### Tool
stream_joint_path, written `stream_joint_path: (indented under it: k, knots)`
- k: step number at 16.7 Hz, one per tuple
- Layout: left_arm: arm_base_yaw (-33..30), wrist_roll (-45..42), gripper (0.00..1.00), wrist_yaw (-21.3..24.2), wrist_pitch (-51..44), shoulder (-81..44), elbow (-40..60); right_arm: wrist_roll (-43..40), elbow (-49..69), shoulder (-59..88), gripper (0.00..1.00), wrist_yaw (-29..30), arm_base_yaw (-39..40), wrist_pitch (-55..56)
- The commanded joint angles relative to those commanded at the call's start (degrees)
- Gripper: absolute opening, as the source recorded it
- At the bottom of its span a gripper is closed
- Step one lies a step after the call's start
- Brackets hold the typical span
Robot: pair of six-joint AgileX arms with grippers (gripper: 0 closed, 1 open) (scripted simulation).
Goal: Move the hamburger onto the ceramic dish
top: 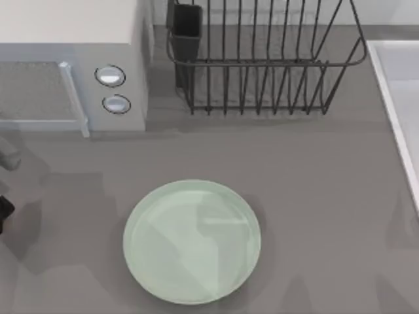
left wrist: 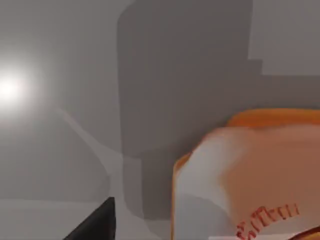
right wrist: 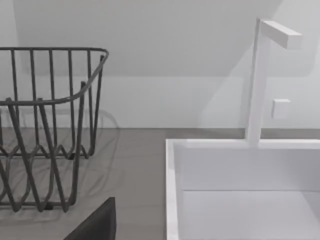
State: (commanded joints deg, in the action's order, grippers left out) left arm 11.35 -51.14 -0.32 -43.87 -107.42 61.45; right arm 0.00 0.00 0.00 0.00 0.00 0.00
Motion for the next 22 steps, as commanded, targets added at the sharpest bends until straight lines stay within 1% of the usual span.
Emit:
stream_joint_path:
  k: [3, 7, 20, 21, 22]
  knots:
    - [0.1, -0.2, 1.00, 0.0, 5.1, -2.9, -2.5, 0.0, 0.0, 0.0, 1.00, 0.0, 0.0, 0.0]
    - [0.1, -0.2, 1.00, 0.0, 5.6, -3.3, -2.7, 0.0, 0.0, 0.0, 1.00, 0.0, 0.0, 0.0]
    - [0.1, -0.2, 0.02, 0.0, 5.6, -3.3, -2.7, 0.0, 0.0, 0.0, 1.00, 0.0, 0.0, 0.0]
    - [0.1, -0.2, 0.00, 0.0, 5.6, -3.3, -2.7, 0.0, 0.0, 0.0, 1.00, 0.0, 0.0, 0.0]
    - [0.1, -0.2, 0.00, 0.0, 5.6, -3.3, -2.7, 0.0, 0.0, 0.0, 1.00, 0.0, 0.0, 0.0]
